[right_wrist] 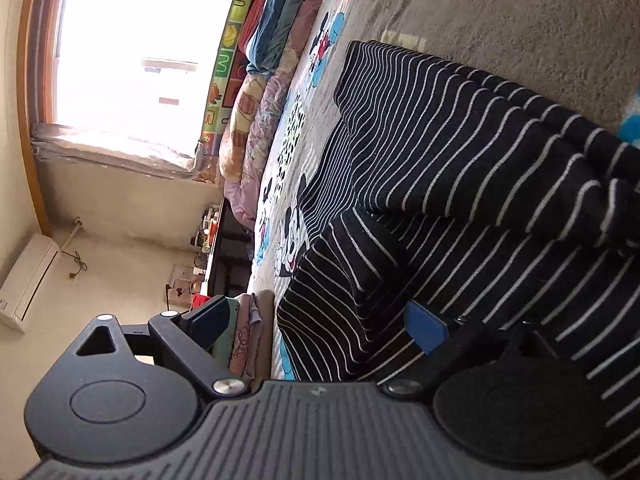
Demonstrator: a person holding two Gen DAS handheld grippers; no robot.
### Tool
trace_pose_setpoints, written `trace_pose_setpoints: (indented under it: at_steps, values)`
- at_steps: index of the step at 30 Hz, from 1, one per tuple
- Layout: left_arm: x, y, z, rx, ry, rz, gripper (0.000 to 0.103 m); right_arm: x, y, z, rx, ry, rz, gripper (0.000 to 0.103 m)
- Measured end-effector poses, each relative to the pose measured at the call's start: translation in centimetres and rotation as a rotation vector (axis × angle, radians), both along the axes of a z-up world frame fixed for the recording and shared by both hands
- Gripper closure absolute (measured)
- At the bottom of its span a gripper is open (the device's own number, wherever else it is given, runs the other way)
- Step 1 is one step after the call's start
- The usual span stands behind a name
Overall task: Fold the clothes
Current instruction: 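Grasp the end of the striped garment with the right gripper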
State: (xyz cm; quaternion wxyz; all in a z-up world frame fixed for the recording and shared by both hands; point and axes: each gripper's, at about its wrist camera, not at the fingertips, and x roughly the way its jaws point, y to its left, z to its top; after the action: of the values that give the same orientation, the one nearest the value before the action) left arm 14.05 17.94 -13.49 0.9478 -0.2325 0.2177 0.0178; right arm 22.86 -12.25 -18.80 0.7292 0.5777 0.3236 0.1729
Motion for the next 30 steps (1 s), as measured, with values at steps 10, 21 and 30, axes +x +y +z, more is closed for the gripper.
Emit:
trace_pose_setpoints:
  at_steps: [10,21,30]
  values:
    - [1.4,1.3,-0.6,-0.105,0.012,-0.016,0.048,2.2,2.9,-0.7,-0.040,0.037,-0.066,0.029]
    - [1.5,1.8,-1.0,-0.123,0.032,-0.018,0.048,2.0,3.4,-2.0,-0.056,-0.006,-0.135,0.079]
    - [1.1,1.6,-0.8,-0.128,0.017,-0.027,0.048,2.7,2.6,5.4,-0.227,-0.238,-0.067,0.095]
